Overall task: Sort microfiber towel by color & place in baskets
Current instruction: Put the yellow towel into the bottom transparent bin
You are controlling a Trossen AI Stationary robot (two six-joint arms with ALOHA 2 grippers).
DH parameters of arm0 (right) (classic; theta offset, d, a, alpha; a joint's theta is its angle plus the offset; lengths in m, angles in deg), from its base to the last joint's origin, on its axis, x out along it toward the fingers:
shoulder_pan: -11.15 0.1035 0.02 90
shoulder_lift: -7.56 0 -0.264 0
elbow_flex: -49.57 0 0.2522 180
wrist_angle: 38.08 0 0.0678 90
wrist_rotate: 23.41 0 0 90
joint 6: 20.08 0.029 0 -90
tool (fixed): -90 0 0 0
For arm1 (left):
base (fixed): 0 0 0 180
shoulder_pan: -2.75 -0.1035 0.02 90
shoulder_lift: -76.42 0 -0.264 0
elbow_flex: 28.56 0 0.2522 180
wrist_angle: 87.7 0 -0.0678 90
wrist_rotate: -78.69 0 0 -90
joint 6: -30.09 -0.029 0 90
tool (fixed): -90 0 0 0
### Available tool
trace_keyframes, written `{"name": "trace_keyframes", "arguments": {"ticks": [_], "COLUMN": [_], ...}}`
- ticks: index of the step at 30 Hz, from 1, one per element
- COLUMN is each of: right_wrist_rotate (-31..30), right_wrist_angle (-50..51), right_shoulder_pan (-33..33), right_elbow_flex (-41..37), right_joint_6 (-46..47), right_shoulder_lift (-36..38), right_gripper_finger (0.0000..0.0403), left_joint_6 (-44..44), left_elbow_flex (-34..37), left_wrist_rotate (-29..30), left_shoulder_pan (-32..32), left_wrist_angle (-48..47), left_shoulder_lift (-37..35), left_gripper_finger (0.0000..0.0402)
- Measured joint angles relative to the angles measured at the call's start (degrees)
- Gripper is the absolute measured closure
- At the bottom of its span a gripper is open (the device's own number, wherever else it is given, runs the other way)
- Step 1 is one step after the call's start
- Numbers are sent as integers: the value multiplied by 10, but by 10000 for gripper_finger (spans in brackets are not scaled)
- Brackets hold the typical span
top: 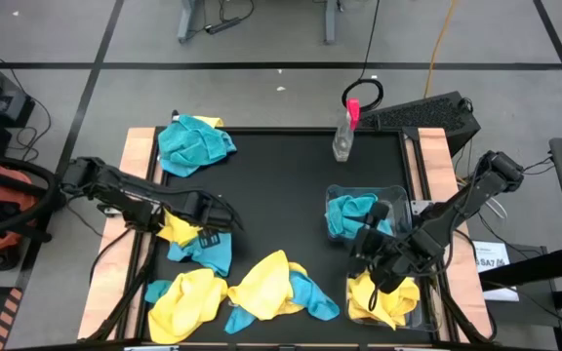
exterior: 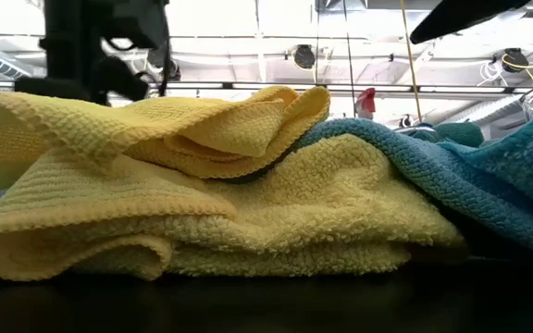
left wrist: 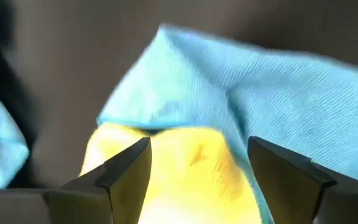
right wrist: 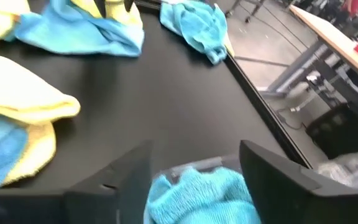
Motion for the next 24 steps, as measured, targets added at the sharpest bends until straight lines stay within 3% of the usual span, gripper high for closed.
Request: {"name": "trace_keyframes", "arguments": {"ticks": [5, 13, 19, 24], "right_wrist_rotate": [15, 29, 29, 29], "right_wrist_angle": [-25, -40, -40, -40], "right_shoulder_pan": [-14, -30, -33, -33], "right_elbow_flex": [0, 0, 0, 0], "right_joint_6": [-37, -58, -66, -68], "right_shoulder_lift": [0, 0, 0, 0], "right_gripper_finger": [141, 153, 165, 176], "left_joint_6": [33, 64, 79, 77], "left_elbow_flex": [19, 20, 19, 19], "left_wrist_rotate": [0, 0, 0, 9], "left_shoulder_pan": [16, 42, 56, 59], "left_wrist_angle": [-3, -22, -50, -53], "left_shoulder_lift": [0, 0, 0, 0], "left_gripper_finger": [130, 139, 198, 283]}}
